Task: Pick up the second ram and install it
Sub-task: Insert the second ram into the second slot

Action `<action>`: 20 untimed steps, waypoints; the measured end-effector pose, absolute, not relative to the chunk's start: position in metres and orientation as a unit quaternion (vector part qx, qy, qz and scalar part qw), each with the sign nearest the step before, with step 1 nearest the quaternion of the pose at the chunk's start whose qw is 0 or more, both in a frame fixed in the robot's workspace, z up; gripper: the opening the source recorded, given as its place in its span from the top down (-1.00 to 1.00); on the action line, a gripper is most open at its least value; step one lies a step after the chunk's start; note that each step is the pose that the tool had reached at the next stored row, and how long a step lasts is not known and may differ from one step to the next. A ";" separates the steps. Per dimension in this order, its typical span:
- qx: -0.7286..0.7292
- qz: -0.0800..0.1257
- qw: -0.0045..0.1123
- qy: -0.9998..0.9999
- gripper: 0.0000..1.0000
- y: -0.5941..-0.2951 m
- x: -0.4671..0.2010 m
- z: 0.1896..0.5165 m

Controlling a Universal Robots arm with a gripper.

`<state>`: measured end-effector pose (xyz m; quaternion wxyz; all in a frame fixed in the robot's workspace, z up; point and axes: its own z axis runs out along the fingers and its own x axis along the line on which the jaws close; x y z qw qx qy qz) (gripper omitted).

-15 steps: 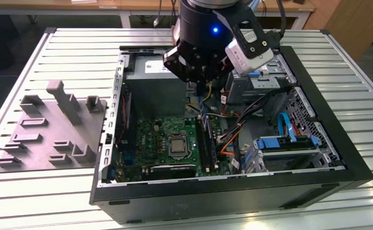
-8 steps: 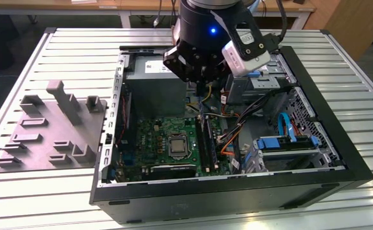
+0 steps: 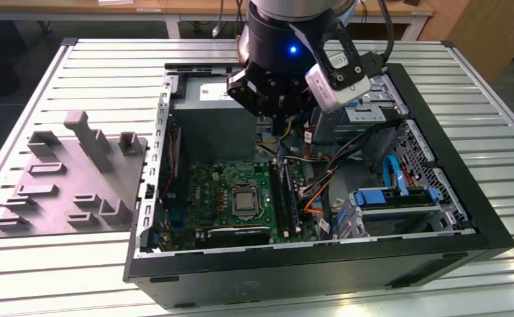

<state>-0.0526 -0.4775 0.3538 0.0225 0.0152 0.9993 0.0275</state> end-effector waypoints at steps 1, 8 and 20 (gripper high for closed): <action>0.015 0.027 0.023 0.999 0.76 -0.478 -0.053 0.352; -0.004 0.028 0.022 0.999 0.76 -0.478 -0.052 0.346; -0.037 0.029 0.021 0.999 0.76 -0.478 -0.051 0.320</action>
